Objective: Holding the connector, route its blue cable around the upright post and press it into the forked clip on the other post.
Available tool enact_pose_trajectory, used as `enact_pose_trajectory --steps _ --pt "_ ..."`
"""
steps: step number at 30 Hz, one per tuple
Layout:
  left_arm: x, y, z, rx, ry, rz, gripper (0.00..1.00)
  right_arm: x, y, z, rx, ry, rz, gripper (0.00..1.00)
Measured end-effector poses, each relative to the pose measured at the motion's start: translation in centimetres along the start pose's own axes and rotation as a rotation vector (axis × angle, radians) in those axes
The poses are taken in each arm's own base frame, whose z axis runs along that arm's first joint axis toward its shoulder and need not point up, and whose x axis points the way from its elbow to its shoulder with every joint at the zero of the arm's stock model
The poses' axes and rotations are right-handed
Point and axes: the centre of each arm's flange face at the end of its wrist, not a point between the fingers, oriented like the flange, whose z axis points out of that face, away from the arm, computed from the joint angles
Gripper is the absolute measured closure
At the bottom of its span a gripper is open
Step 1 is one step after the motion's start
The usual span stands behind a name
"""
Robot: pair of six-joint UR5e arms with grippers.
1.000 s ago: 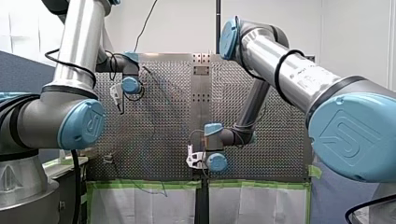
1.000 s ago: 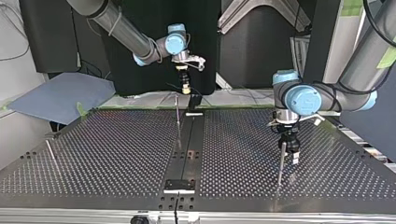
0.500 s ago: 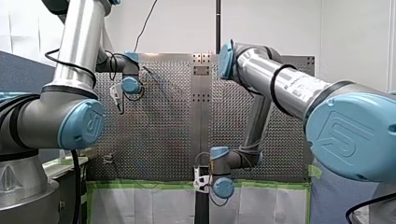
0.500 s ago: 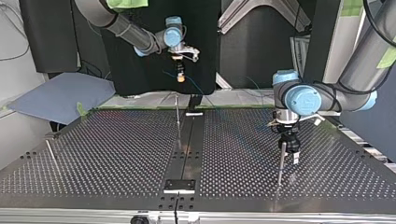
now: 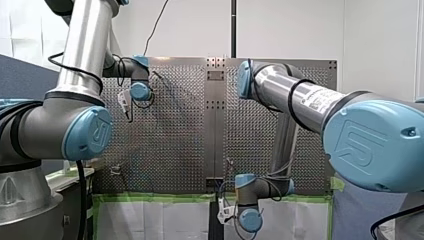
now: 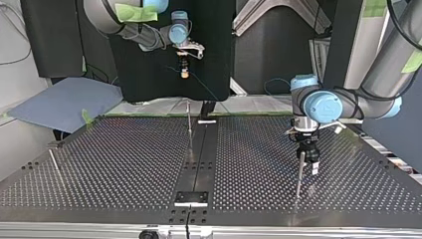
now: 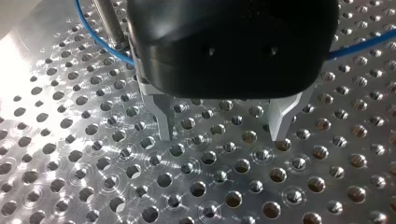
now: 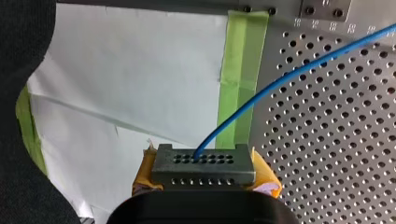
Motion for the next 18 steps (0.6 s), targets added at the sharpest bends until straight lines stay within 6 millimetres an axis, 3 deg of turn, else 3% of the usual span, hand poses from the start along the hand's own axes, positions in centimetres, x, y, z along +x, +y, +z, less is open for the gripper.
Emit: enact_pose_trajectory --steps 9,18 --pt "0.0 0.0 0.0 -0.002 0.0 0.0 0.0 0.7 1.6 0.8 -0.031 0.016 0.004 1.0" --pt "0.0 0.0 0.0 -0.004 -0.001 0.0 0.0 4.0 3.1 0.3 -0.059 0.078 0.03 1.0"
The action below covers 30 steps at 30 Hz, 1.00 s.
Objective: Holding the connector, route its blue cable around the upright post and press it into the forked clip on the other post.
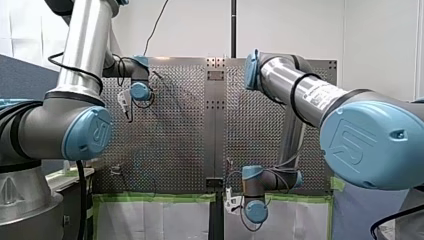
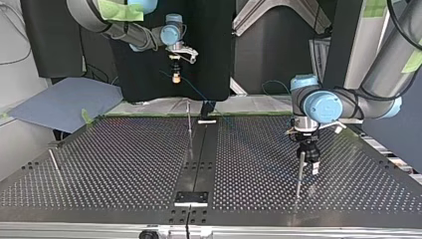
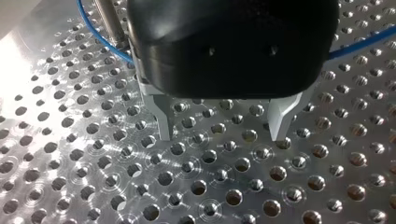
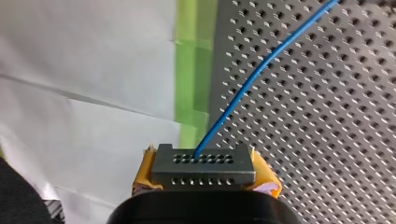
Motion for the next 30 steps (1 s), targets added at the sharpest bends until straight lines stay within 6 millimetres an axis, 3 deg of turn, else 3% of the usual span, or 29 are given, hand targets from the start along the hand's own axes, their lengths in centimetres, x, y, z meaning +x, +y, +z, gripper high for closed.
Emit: enact_pose_trajectory --steps 25,30 --pt "0.1 0.1 -0.2 -0.011 0.012 0.003 0.0 9.5 2.8 -4.4 -0.009 0.197 0.061 1.0" --pt "0.2 -0.1 -0.3 -0.01 0.016 0.004 0.0 11.4 3.3 -4.4 -0.001 0.225 0.067 1.0"
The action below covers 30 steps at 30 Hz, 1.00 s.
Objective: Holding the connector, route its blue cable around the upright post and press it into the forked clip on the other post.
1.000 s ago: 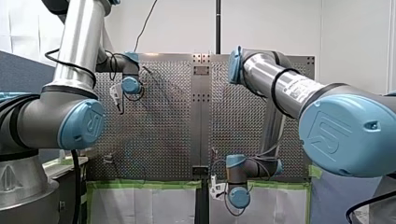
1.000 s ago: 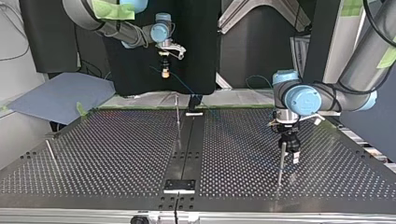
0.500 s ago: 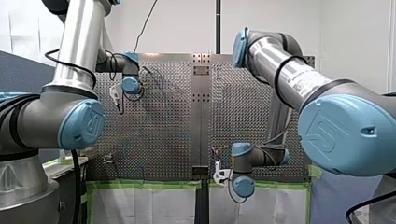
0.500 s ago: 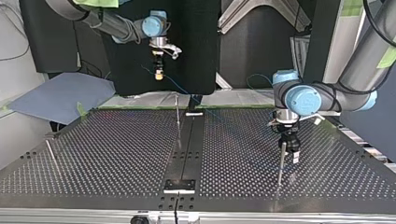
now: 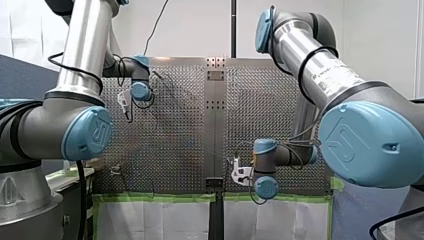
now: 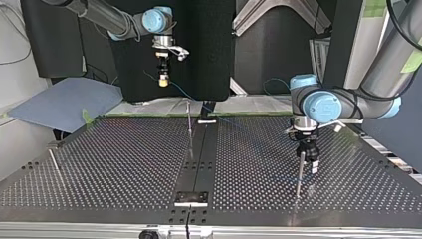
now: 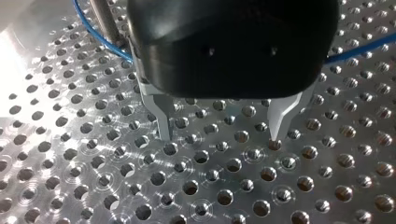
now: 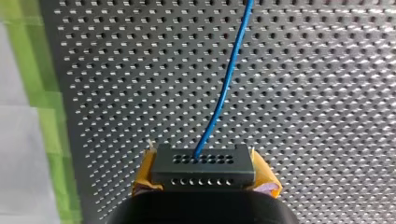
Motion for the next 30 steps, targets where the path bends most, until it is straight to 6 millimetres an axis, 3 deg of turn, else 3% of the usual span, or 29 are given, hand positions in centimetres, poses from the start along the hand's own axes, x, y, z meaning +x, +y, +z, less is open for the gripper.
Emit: enact_pose_trajectory --steps 17,30 --pt "0.2 -0.2 -0.3 -0.013 0.006 0.005 0.0 0.4 1.1 0.2 0.066 0.018 -0.018 1.0" --pt "0.2 -0.3 -0.4 -0.018 0.009 0.009 0.0 -3.8 2.8 -0.7 0.052 -0.042 -0.058 1.0"
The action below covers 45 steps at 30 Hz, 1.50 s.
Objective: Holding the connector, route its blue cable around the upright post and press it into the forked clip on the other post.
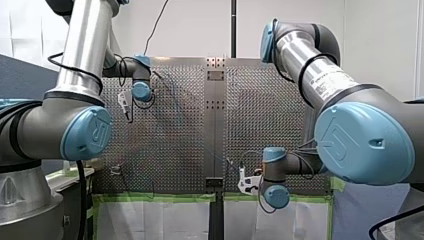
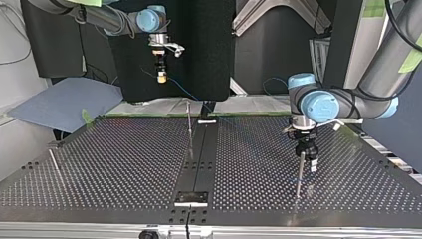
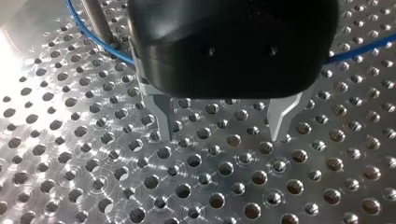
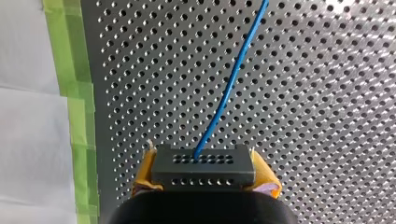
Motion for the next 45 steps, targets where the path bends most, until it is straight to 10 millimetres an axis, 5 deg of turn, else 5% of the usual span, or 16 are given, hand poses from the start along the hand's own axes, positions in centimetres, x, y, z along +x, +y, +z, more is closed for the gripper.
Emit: enact_pose_trajectory --steps 22,45 --pt "0.5 -0.7 -0.3 0.067 0.05 -0.106 0.0 -0.2 0.4 0.3 0.026 0.013 -0.002 1.0" --pt "2.6 1.9 -1.2 0.061 0.121 -0.315 0.0 -0.2 0.2 0.2 0.033 0.013 -0.006 1.0"
